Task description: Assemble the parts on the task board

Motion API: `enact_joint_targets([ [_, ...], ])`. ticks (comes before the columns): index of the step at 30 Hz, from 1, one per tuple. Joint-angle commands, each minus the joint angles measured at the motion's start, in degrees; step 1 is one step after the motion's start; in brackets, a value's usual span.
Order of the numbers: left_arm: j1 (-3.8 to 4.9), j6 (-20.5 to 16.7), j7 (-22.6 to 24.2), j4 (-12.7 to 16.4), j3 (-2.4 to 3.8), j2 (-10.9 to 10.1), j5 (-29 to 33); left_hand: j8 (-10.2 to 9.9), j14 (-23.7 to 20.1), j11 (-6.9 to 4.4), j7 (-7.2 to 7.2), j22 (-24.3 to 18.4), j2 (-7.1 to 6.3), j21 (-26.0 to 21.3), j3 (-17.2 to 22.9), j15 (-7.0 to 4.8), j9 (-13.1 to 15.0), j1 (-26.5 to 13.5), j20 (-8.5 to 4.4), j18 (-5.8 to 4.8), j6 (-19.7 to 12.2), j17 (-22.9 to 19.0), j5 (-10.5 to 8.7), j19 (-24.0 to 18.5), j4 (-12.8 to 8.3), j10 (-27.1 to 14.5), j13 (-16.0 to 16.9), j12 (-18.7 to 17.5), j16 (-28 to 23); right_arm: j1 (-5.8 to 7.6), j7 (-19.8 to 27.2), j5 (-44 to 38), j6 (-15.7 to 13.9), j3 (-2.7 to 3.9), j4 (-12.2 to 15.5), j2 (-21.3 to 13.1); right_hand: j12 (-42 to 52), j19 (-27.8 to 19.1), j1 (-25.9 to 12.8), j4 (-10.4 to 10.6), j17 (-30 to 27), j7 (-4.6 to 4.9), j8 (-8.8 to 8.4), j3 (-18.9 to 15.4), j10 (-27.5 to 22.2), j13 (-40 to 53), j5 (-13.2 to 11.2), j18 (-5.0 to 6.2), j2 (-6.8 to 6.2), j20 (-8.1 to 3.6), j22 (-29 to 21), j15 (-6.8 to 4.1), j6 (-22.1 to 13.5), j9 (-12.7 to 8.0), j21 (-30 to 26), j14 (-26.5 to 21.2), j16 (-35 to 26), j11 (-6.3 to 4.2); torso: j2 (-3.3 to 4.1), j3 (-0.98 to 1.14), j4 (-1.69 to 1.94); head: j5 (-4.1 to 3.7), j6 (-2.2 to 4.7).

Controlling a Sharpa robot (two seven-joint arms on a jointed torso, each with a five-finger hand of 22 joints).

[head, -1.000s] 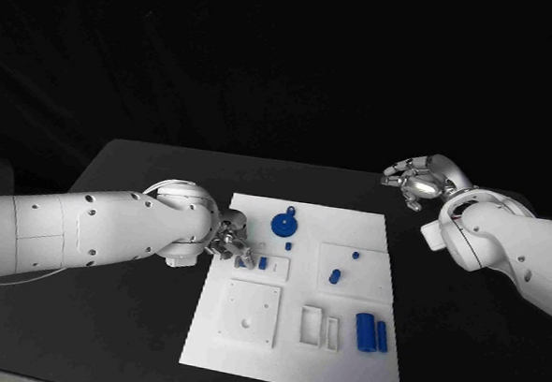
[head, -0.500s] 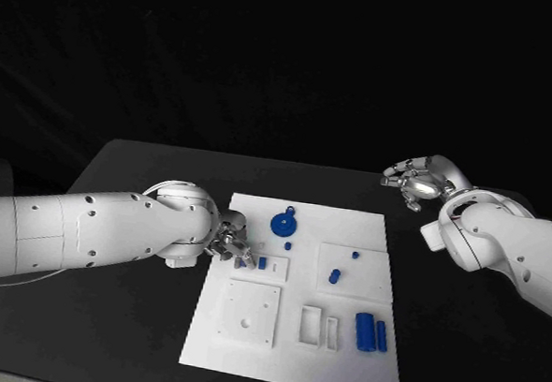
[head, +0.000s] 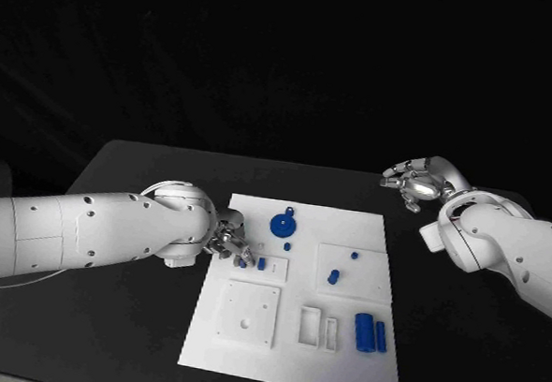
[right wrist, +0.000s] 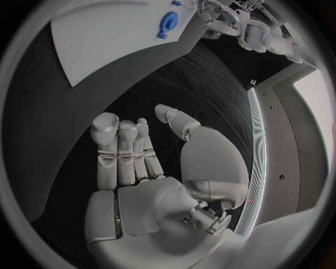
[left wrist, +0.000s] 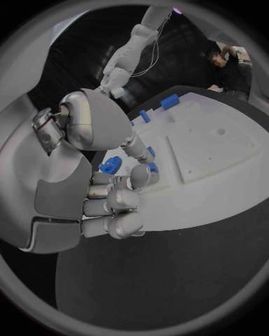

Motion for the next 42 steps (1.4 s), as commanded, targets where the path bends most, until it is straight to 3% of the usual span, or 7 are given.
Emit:
enact_joint_targets([
  [1, -0.06, -0.6, 0.4, 0.0, 0.02, 0.0, 0.3, 0.3, -0.1, -0.09, -0.08, -0.1, -1.32, 0.3, 0.2, -0.34, -0.1, -0.1, -2.10, 6.61, -0.6, -0.1, -0.33, 0.2, 0.9, -0.2, 0.0, 0.3, 0.3, -0.03, 0.4, -0.2, 0.4, 0.03, 0.0, 0.0, 0.3, 0.0, -0.6, -0.1, -0.1, 0.38, -0.27, -0.4, -0.5, -0.1, 0.4, 9.62, 0.00, -0.42, 0.1, -0.09, 0.0, 0.1, -0.2, -0.3, 0.3, -0.05, -0.03, 0.00, -0.01, 0.00, -0.03],
  [9, -0.06, -0.2, 0.8, 0.1, 0.04, 0.0, 1.4, 0.8, -0.1, -0.09, -0.06, -0.3, -3.63, 0.3, 1.2, -0.36, -0.4, 0.0, -2.21, 6.76, -0.8, -0.1, -0.36, 0.3, 2.9, -0.2, 0.0, 0.4, 0.3, -0.06, 0.4, -0.2, 0.4, 0.03, 0.0, 0.0, 0.3, 0.0, -0.6, -0.1, -0.1, 0.39, -0.29, -0.4, -0.5, -0.1, 0.4, 9.62, 0.00, -0.42, 0.1, -0.08, 0.0, 0.1, -0.2, -0.3, 0.3, -0.04, -0.01, 0.04, 0.01, -0.01, -0.08],
  [26, -0.06, -0.5, 0.6, -0.1, 0.22, -0.3, 2.6, 0.9, -0.3, 0.31, 0.37, -0.4, 0.27, 0.7, 0.0, -0.15, -1.4, 3.1, -2.19, 6.81, -2.3, -0.2, -0.37, -0.2, -0.1, -0.6, 0.1, 0.5, 0.3, -0.24, 0.3, -0.2, 0.5, 0.03, -0.1, 0.0, 0.4, 0.0, -0.6, -0.1, -0.1, 0.41, -0.31, -0.4, -0.5, -0.1, 0.4, 9.62, 0.02, -0.41, 0.1, -0.06, -0.1, 0.1, -0.2, -0.3, 0.3, -0.02, -0.02, 0.04, -0.01, 0.02, -0.02],
  [28, -0.06, -0.6, 0.6, -0.2, 0.24, -0.4, 2.7, 0.8, -0.4, 0.41, 0.47, -0.5, -1.22, 0.6, -0.5, -0.09, -1.6, 2.0, -2.11, 6.73, -2.6, -0.3, -0.43, -0.3, 0.7, -0.7, 0.0, 0.4, 0.1, -0.24, 0.3, -0.2, 0.4, 0.03, -0.1, -0.1, 0.4, 0.0, -0.6, -0.1, -0.1, 0.41, -0.31, -0.4, -0.5, -0.1, 0.4, 9.62, 0.02, -0.41, 0.1, -0.06, -0.1, 0.1, -0.2, -0.3, 0.3, -0.02, -0.01, 0.03, 0.00, 0.02, 0.10],
  [32, -0.05, -0.8, 0.5, -0.5, 0.27, -0.5, 2.7, 1.1, -0.3, 0.40, 0.47, -1.0, -6.42, 0.4, 1.6, -0.13, -1.9, 0.2, -2.25, 6.92, -2.7, -0.3, -0.48, 0.1, 5.8, -0.8, 0.1, 0.5, 0.1, -0.25, 0.3, -0.2, 0.4, 0.03, -0.1, -0.1, 0.4, 0.0, -0.5, -0.1, -0.1, 0.42, -0.32, -0.4, -0.5, -0.1, 0.4, 9.62, 0.01, -0.41, 0.1, -0.06, -0.1, 0.1, -0.2, -0.3, 0.3, -0.02, -0.01, 0.04, -0.02, 0.02, 0.07],
  [38, -0.05, -0.6, 0.6, -0.6, 0.29, -0.5, 3.5, 1.3, -0.4, 0.53, 0.54, -1.2, -8.32, 0.4, 1.0, -0.06, -2.0, -1.3, -2.26, 6.95, -3.2, -0.2, -0.53, 0.1, 8.4, -0.9, 0.2, 0.5, 0.1, -0.26, 0.3, -0.2, 0.4, 0.03, -0.1, -0.1, 0.4, 0.0, -0.5, -0.1, -0.1, 0.42, -0.34, -0.4, -0.5, -0.1, 0.4, 9.62, 0.01, -0.41, 0.1, -0.05, -0.1, 0.1, -0.2, -0.3, 0.3, -0.01, -0.01, 0.02, 0.02, 0.01, 0.03],
  [42, -0.05, -0.7, 0.6, -0.6, 0.29, -0.6, 3.8, 1.5, -0.7, 0.45, 0.53, -1.1, -7.89, 0.5, -2.8, -0.10, -1.9, -2.4, -2.36, 7.13, -3.6, -0.1, -0.45, -0.6, 7.9, -1.2, 0.4, 0.5, 0.1, -0.27, 0.3, -0.2, 0.4, 0.03, -0.1, -0.1, 0.4, 0.0, -0.5, -0.1, -0.1, 0.43, -0.35, -0.4, -0.5, -0.1, 0.4, 9.62, 0.00, -0.41, 0.1, -0.05, -0.2, 0.1, -0.3, -0.3, 0.3, 0.00, -0.03, 0.03, 0.00, 0.00, 0.05],
])
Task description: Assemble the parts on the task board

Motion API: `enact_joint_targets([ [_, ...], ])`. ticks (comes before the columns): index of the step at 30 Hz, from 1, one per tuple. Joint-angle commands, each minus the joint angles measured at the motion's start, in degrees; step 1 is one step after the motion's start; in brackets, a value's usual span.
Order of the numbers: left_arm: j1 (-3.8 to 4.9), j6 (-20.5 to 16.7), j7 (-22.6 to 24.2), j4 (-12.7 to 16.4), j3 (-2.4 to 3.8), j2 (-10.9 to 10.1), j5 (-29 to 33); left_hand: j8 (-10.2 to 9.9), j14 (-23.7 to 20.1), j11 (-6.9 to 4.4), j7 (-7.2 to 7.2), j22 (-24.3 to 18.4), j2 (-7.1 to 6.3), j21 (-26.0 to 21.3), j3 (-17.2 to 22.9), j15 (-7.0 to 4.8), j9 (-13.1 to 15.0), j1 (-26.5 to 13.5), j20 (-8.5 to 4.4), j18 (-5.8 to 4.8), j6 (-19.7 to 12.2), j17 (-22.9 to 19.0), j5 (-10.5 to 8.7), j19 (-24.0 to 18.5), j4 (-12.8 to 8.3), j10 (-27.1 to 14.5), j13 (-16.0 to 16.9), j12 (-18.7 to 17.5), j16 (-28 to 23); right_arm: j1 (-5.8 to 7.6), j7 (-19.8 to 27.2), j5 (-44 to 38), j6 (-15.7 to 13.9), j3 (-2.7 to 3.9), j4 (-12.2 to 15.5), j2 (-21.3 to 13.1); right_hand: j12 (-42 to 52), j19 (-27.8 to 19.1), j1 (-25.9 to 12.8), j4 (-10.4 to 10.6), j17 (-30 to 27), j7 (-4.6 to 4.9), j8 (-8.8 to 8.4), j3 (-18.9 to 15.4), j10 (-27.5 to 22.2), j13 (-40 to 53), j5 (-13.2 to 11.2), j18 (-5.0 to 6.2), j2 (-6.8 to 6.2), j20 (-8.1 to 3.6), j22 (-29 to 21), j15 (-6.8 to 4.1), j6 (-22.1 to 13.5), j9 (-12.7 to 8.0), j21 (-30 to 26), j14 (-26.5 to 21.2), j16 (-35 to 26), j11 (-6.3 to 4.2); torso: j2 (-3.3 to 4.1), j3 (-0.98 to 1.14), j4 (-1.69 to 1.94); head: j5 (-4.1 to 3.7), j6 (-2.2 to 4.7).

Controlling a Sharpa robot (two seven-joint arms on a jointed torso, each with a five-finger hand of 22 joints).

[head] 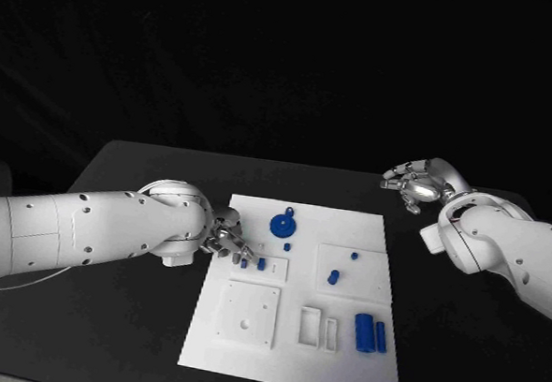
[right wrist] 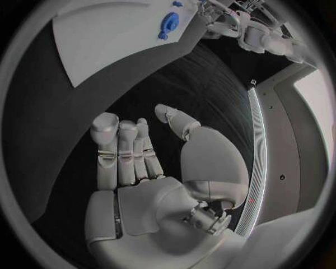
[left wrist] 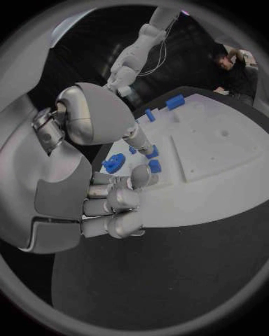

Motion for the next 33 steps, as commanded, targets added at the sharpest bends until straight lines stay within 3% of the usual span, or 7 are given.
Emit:
enact_joint_targets([
  [1, -0.03, -0.3, 0.5, -0.1, 0.00, -0.1, 1.1, 0.3, -0.3, -0.20, -0.04, 0.0, -0.07, 0.1, -1.2, 0.01, 0.0, -0.6, -2.06, 6.77, -0.4, 0.1, -0.22, -0.5, 0.1, -0.4, 0.1, 0.3, 0.1, -0.04, 0.3, -0.2, 0.4, 0.03, 0.0, 0.0, 0.4, 0.0, -0.5, 0.1, -0.1, 0.32, -0.35, -0.3, -0.5, -0.1, 0.2, 9.62, 0.00, -0.51, 0.1, -0.05, -0.1, 0.1, -0.3, -0.3, 0.3, 0.00, -0.01, 0.01, 0.00, 0.00, -0.03],
  [11, -0.04, -2.8, 1.3, 0.0, 0.08, -1.3, 3.0, 0.1, -0.4, -0.17, 0.00, -0.2, -0.12, -0.1, -1.9, -0.03, -0.4, -1.8, -2.30, 7.15, -1.2, 0.1, -0.21, -0.9, 2.8, -0.5, 0.2, 0.2, 0.1, -0.06, 0.3, -0.2, 0.4, 0.03, 0.0, -0.1, 0.4, 0.1, -0.5, 0.1, -0.1, 0.35, -0.43, -0.3, -0.5, -0.1, 0.2, 9.62, 0.00, -0.50, 0.1, -0.02, -0.2, 0.1, -0.3, -0.4, 0.4, 0.03, 0.01, 0.00, -0.03, -0.06, 0.01],
  [18, -0.04, -1.7, 2.0, 0.8, 0.08, -1.7, 3.6, 0.1, -0.5, -0.11, 0.08, -0.1, 1.48, 0.1, -2.6, 0.03, -0.5, -0.9, -2.38, 7.30, -1.4, 0.2, -0.21, -1.0, 3.4, -0.5, 0.2, 0.2, 0.1, -0.07, 0.3, -0.2, 0.5, 0.03, 0.1, -0.1, 0.4, 0.1, -0.5, 0.1, -0.1, 0.37, -0.46, -0.3, -0.6, -0.1, 0.2, 9.62, 0.01, -0.50, 0.1, -0.01, -0.3, 0.1, -0.3, -0.4, 0.4, 0.04, 0.01, 0.01, 0.02, -0.10, 0.02],
  [22, -0.05, -1.5, 2.2, 1.5, 0.06, -2.0, 3.6, -0.7, -0.4, 0.28, 0.26, 0.1, 5.21, 0.5, -5.6, 0.28, -1.1, 2.6, -2.27, 7.23, -1.8, 0.2, -0.08, -1.4, 0.0, -0.6, 0.3, 0.2, 0.0, -0.08, 0.3, -0.2, 0.5, 0.03, 0.1, -0.1, 0.4, 0.1, -0.5, 0.1, -0.1, 0.37, -0.47, -0.3, -0.6, -0.1, 0.2, 9.62, 0.03, -0.50, 0.1, 0.00, -0.3, 0.1, -0.3, -0.4, 0.4, 0.05, 0.01, -0.01, -0.01, -0.05, 0.05],
  [26, -0.06, -1.1, 2.3, 1.9, 0.05, -2.3, 4.1, -1.3, -0.4, 0.21, 0.41, 0.0, 9.06, 0.6, -8.1, 0.35, -1.7, 4.8, -2.05, 7.03, -1.4, 0.2, 3.01, -1.7, -3.6, -0.6, 0.2, 0.2, -0.1, -0.09, 0.3, -0.2, 0.5, 0.03, 0.1, -0.1, 0.4, 0.1, -0.5, 0.1, -0.1, 0.38, -0.48, -0.3, -0.6, -0.1, 0.2, 9.62, 0.04, -0.50, 0.1, 0.00, -0.3, 0.1, -0.3, -0.4, 0.4, 0.05, 0.00, 0.01, 0.01, -0.05, 0.00],
  [29, -0.07, -1.0, 2.4, 2.3, 0.03, -2.5, 4.1, -1.7, -0.3, 0.16, 0.35, -0.1, 10.16, 0.6, -9.3, 0.32, -2.1, 5.7, -1.96, 6.97, -1.0, 0.2, 4.46, -1.8, -5.4, -0.5, 0.1, 0.1, -0.2, -0.10, 0.3, -0.2, 0.5, 0.03, 0.1, -0.1, 0.4, 0.1, -0.5, 0.1, -0.2, 0.39, -0.49, -0.3, -0.6, -0.1, 0.2, 9.62, 0.05, -0.50, 0.1, 0.01, -0.3, 0.1, -0.3, -0.4, 0.4, 0.06, 0.01, 0.00, 0.00, -0.05, -0.02],
  [33, -0.09, -1.0, 2.4, 2.6, -0.01, -2.6, 4.1, -1.8, -0.3, 0.16, 0.36, -0.1, 10.38, 0.5, -9.7, 0.33, -2.2, 5.8, -1.91, 6.93, -0.9, 0.1, 4.64, -1.8, -5.9, -0.5, 0.0, 0.1, -0.3, -0.11, 0.4, -0.4, 0.4, 0.03, 0.1, -0.1, 0.5, 0.1, -0.5, 0.1, -0.2, 0.39, -0.49, -0.3, -0.6, -0.1, 0.2, 9.62, 0.06, -0.50, 0.1, 0.01, -0.4, 0.1, -0.3, -0.4, 0.4, 0.07, -0.02, -0.01, 0.02, -0.01, 0.02],
])
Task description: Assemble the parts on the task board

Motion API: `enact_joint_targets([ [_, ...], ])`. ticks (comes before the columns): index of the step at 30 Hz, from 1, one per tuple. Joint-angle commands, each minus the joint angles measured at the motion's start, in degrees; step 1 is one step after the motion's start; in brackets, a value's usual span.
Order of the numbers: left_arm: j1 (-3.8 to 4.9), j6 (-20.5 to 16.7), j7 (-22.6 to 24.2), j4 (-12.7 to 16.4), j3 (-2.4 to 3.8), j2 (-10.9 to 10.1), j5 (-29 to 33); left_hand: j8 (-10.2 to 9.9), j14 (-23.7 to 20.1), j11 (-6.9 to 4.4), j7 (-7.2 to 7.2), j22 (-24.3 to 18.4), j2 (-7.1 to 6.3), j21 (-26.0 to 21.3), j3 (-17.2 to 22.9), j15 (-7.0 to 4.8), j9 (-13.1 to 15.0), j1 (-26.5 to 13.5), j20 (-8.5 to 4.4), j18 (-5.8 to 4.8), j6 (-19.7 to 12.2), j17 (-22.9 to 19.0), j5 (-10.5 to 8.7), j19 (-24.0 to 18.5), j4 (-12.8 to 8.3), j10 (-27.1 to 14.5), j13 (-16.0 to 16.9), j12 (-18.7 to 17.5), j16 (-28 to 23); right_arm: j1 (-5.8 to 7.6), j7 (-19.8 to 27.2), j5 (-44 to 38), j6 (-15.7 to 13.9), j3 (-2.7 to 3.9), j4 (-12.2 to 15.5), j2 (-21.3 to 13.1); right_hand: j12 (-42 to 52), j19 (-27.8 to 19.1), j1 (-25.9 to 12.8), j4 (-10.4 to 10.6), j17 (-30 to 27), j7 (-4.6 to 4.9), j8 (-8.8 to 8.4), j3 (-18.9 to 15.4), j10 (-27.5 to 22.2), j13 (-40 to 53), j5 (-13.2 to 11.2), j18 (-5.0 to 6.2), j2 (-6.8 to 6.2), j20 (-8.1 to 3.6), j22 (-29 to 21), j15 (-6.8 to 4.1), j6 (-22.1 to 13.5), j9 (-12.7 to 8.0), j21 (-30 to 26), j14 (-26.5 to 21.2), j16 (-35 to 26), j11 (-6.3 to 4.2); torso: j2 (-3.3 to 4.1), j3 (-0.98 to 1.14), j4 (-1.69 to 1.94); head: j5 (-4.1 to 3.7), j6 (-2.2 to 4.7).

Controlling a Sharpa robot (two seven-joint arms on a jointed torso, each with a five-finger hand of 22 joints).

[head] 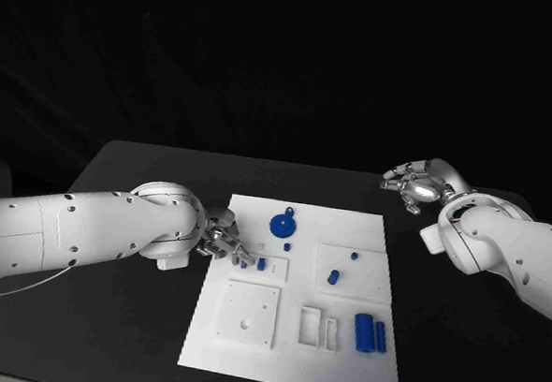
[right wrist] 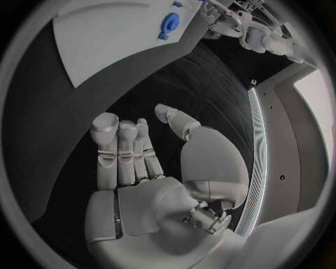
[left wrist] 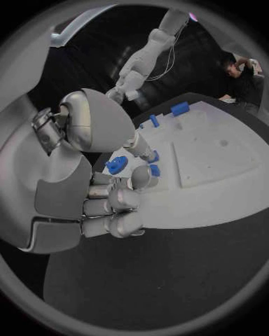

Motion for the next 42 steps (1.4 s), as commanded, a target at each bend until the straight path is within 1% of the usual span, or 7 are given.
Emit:
enact_joint_targets([
  [1, -0.04, 0.3, 0.9, 0.2, -0.02, 0.0, 0.6, -0.3, -0.1, 0.19, -0.05, -0.1, 0.57, 0.1, -0.1, 0.16, -0.1, 0.1, -2.71, 6.45, 0.4, 0.0, 0.21, -0.2, -0.5, 0.0, -0.1, 0.1, -0.3, -0.03, 0.4, -0.5, 0.4, 0.03, 0.1, 0.0, 0.2, 0.1, -0.5, 0.1, -0.1, 0.22, -0.27, -0.3, -0.3, -0.1, 0.2, 9.62, 0.06, -0.50, 0.1, 0.01, -0.2, 0.1, -0.3, -0.4, 0.4, -0.14, -0.02, -0.01, 0.02, 0.06, 0.00],
  [15, -0.21, 1.6, 0.4, -0.2, -0.23, 0.5, 0.4, -0.5, 0.0, 0.18, -0.05, -0.2, 1.57, 0.1, -0.5, 0.17, -0.4, 0.1, -2.65, 6.39, 0.6, 0.0, 0.15, -0.2, -1.1, 0.1, -0.2, 0.1, -0.3, -0.04, 0.4, -0.6, 0.4, 0.03, 0.1, -0.1, 0.3, 0.1, -0.5, 0.1, -0.1, 0.24, -0.28, -0.3, -0.3, -0.1, 0.2, 9.62, 0.06, -0.50, 0.1, 0.03, -0.2, 0.1, -0.3, -0.4, 0.4, -0.12, 0.01, 0.01, -0.02, 0.15, -0.04],
  [25, -0.76, 2.3, 0.2, -0.6, -0.25, 0.9, 0.1, -0.7, 0.0, 0.18, -0.06, -0.2, 2.50, 0.1, -0.7, 0.16, -0.6, 0.4, -2.61, 6.37, 0.8, 0.0, -0.03, -0.2, -2.0, 0.0, -0.3, 0.1, -0.3, -0.04, 0.4, -0.6, 0.4, 0.03, 0.2, -0.1, 0.3, 0.1, -0.5, 0.1, -0.1, 0.25, -0.28, -0.3, -0.3, -0.1, 0.3, 9.62, 0.07, -0.50, 0.1, 0.04, -0.2, 0.1, -0.3, -0.4, 0.5, -0.12, 0.02, 0.00, 0.01, 0.04, -0.15],
  [35, -1.15, 1.5, 0.4, -1.1, -0.25, 1.3, 0.2, -1.1, 0.0, 0.28, 0.07, -0.3, 5.44, 0.2, -0.2, 0.26, -0.9, 1.9, -2.50, 6.26, 0.8, 0.1, -0.03, -0.3, -4.3, 0.0, -0.4, 0.1, -0.4, -0.04, 0.4, -0.6, 0.4, 0.03, 0.2, -0.2, 0.3, 0.1, -0.5, 0.1, -0.1, 0.25, -0.28, -0.3, -0.3, -0.1, 0.3, 9.62, 0.09, -0.50, 0.1, 0.05, -0.2, 0.1, -0.3, -0.4, 0.5, -0.11, 0.02, -0.01, -0.02, -0.07, -0.27],
  [37, -1.15, 1.3, 0.4, -1.1, -0.25, 1.3, 0.2, -1.5, 0.0, 0.45, 0.24, -0.3, 6.59, 0.2, -0.1, 0.38, -1.1, 2.2, -2.45, 6.21, 0.4, 0.1, 0.03, -0.3, -5.0, 0.0, -0.4, 0.1, -0.4, -0.05, 0.4, -0.6, 0.4, 0.03, 0.2, -0.2, 0.3, 0.1, -0.5, 0.1, -0.1, 0.25, -0.28, -0.3, -0.3, -0.1, 0.3, 9.62, 0.09, -0.50, 0.1, 0.05, -0.2, 0.1, -0.3, -0.4, 0.5, -0.11, 0.01, 0.01, -0.01, -0.10, -0.27],
  [38, -1.15, 1.2, 0.4, -1.1, -0.25, 1.3, 0.2, -1.6, 0.0, 0.48, 0.27, -0.3, 6.83, 0.2, -0.1, 0.40, -1.1, 2.3, -2.45, 6.21, 0.3, 0.1, 0.07, -0.3, -5.2, 0.0, -0.4, 0.1, -0.5, -0.05, 0.4, -0.6, 0.4, 0.03, 0.1, -0.2, 0.3, 0.1, -0.5, 0.1, -0.1, 0.25, -0.28, -0.3, -0.3, -0.1, 0.3, 9.62, 0.09, -0.50, 0.1, 0.05, -0.2, 0.1, -0.3, -0.4, 0.5, -0.11, 0.01, 0.00, 0.00, -0.09, -0.29],
  [42, -1.15, 1.4, 0.6, -1.0, -0.25, 1.2, 0.5, -2.0, -0.1, 0.89, 0.62, -0.3, 8.94, 0.3, 0.5, 0.74, -1.3, 3.9, -2.38, 6.13, -0.3, 0.1, 0.57, -0.4, -7.6, 0.0, -0.5, 0.2, -0.5, -0.12, 0.4, -0.6, 0.5, 0.03, 0.2, -0.2, 0.3, 0.1, -0.5, 0.1, -0.1, 0.26, -0.28, -0.3, -0.3, -0.2, 0.3, 9.62, 0.10, -0.50, 0.1, 0.05, -0.2, 0.1, -0.3, -0.4, 0.5, -0.11, 0.00, 0.01, 0.01, -0.08, -0.24],
])
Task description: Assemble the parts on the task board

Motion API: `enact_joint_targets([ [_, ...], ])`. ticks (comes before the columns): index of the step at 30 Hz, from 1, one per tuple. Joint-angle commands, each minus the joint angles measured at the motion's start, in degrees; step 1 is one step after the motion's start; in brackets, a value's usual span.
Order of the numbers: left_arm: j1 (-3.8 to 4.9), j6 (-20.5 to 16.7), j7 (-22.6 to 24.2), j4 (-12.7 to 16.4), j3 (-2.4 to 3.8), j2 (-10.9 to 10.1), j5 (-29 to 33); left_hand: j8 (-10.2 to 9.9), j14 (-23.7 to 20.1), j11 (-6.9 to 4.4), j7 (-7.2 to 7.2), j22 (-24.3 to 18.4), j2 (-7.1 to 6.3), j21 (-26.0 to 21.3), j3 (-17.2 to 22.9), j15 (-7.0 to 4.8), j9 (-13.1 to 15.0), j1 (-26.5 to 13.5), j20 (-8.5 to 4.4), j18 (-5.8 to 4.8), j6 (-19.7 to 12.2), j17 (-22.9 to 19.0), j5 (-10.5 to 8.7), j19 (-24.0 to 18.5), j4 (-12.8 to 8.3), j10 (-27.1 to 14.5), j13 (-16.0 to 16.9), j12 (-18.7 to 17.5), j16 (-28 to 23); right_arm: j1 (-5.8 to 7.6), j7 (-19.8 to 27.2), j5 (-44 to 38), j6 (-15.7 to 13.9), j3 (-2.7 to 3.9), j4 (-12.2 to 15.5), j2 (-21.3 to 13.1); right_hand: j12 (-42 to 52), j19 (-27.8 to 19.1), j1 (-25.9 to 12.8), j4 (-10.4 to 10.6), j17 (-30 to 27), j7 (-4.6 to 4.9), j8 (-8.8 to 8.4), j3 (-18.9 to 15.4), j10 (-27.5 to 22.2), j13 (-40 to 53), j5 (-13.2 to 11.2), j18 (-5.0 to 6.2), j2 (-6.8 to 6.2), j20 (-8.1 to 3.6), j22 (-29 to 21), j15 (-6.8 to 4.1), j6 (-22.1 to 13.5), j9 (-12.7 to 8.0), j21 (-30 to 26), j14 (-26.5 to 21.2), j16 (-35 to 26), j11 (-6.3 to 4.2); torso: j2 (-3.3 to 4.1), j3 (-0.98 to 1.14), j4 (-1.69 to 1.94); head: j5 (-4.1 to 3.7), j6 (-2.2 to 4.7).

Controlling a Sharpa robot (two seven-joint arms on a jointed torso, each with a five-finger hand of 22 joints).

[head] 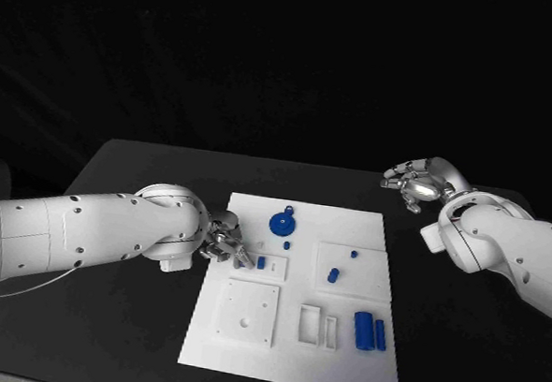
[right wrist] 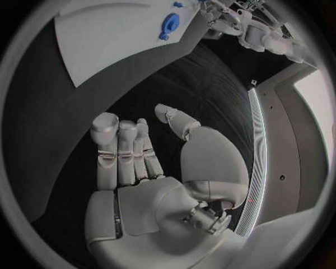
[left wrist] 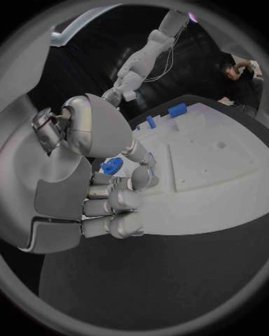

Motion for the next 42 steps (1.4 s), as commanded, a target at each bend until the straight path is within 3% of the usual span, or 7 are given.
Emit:
enact_joint_targets([
  [1, -0.41, 0.6, 0.0, 0.0, -0.29, 0.0, 0.3, -0.3, 0.1, 0.46, 0.16, 0.0, 2.02, 0.3, 0.5, 0.58, -0.2, 1.2, -2.40, 6.17, -0.4, 0.1, 0.79, -0.5, -1.5, 0.1, -0.1, 0.2, -0.3, -0.09, 0.4, -0.5, 0.5, 0.03, 0.0, 0.0, 0.3, 0.0, -0.5, 0.1, -0.1, 0.38, -0.28, -0.3, -0.3, -0.1, 0.3, 9.62, 0.10, -0.40, 0.1, 0.05, 0.0, 0.1, -0.3, -0.4, 0.3, -0.10, -0.01, 0.02, 0.01, 0.01, 0.01],
  [6, -0.41, 0.6, 0.3, 0.2, -0.28, -0.2, 0.6, -0.3, 0.2, 0.59, 0.26, -0.1, 4.19, 0.4, 1.4, 0.76, -0.3, 2.2, -2.18, 5.90, -0.1, 0.1, 1.65, -0.5, -4.1, 0.3, -0.2, 0.2, -0.3, -0.23, 0.4, -0.5, 0.5, 0.03, 0.0, 0.0, 0.3, 0.0, -0.5, 0.1, -0.1, 0.38, -0.28, -0.3, -0.3, -0.1, 0.3, 9.62, 0.11, -0.40, 0.1, 0.05, 0.0, 0.1, -0.3, -0.4, 0.3, -0.10, -0.01, 0.02, 0.00, 0.04, -0.04],
  [7, -0.41, 0.6, 0.3, 0.3, -0.27, -0.3, 0.7, -0.3, 0.2, 0.81, -0.16, -0.6, 0.77, -0.2, 9.7, 0.99, -0.3, 4.5, -1.94, 5.67, 0.3, 0.1, -4.04, -0.4, -0.4, 0.5, -0.5, 0.0, -0.5, -0.26, 0.4, -0.5, 0.5, 0.03, 0.0, 0.0, 0.3, 0.0, -0.5, 0.1, -0.1, 0.38, -0.28, -0.3, -0.3, -0.1, 0.3, 9.62, 0.11, -0.40, 0.1, 0.05, 0.0, 0.1, -0.3, -0.4, 0.3, -0.10, -0.01, 0.02, 0.00, 0.04, -0.02],
  [8, -0.41, 0.6, 0.3, 0.4, -0.26, -0.4, 0.9, -0.3, 0.5, 0.64, 0.31, -0.6, -0.06, 0.2, 11.4, 0.76, -0.2, 4.3, -1.89, 5.55, 0.2, 0.2, -4.61, 0.1, 0.6, 0.6, -0.5, 0.1, -0.4, -0.33, 0.4, -0.5, 0.5, 0.03, 0.0, 0.0, 0.3, 0.0, -0.5, 0.1, -0.1, 0.38, -0.28, -0.3, -0.3, -0.1, 0.3, 9.62, 0.11, -0.40, 0.1, 0.06, 0.0, 0.1, -0.3, -0.4, 0.3, -0.10, -0.01, 0.02, 0.00, 0.03, -0.03],
  [16, -0.34, 0.7, 0.4, 1.3, 0.08, -1.1, 1.8, -0.1, 0.5, 0.59, 0.26, -0.5, -0.09, 0.5, 12.6, 0.80, 0.0, 4.0, -1.90, 5.52, 0.3, 0.2, -4.64, 0.3, 0.9, 0.7, -0.5, 0.2, -0.3, -0.49, 0.4, -0.5, 0.5, 0.03, 0.0, -0.1, 0.4, 0.0, -0.6, 0.2, -0.1, 0.39, -0.28, -0.3, -0.3, -0.1, 0.3, 9.62, 0.11, -0.40, 0.1, 0.06, 0.0, 0.1, -0.3, -0.4, 0.3, -0.09, -0.01, 0.04, 0.00, -0.03, -0.03],
  [27, 0.06, 1.6, 0.5, 1.6, 1.44, -1.3, 1.8, 0.0, 0.5, 0.63, 0.31, -0.5, -0.09, 0.6, 13.0, 0.83, 0.2, 3.8, -1.88, 5.49, 0.1, 0.2, -4.65, 0.3, 1.0, 0.6, -0.5, 0.2, -0.3, -0.52, 0.4, -0.5, 0.5, 0.03, -0.1, 0.0, 0.4, 0.0, -0.6, 0.2, -0.1, 0.39, -0.28, -0.3, -0.4, -0.1, 0.3, 9.62, 0.11, -0.40, 0.1, 0.07, 0.0, 0.1, -0.3, -0.4, 0.3, -0.09, 0.00, 0.02, -0.01, -0.01, 0.09],
  [42, 0.34, 4.4, 0.7, 1.1, 1.75, -1.3, 3.7, -0.7, 0.2, 1.01, 0.74, -0.6, 0.74, 0.5, 14.5, 1.11, 0.5, 3.8, -1.83, 5.44, -1.9, 0.1, -4.63, 0.0, 0.8, 0.1, -0.5, 0.1, -0.6, -0.63, 0.3, -0.5, 0.7, 0.03, -0.2, 0.0, 0.4, 0.1, -0.6, 0.2, -0.1, 0.39, -0.28, -0.3, -0.4, -0.1, 0.3, 9.62, 0.11, -0.40, 0.1, 0.07, 0.0, 0.1, -0.3, -0.4, 0.3, -0.09, 0.00, -0.04, 0.05, -0.05, 0.12],
])
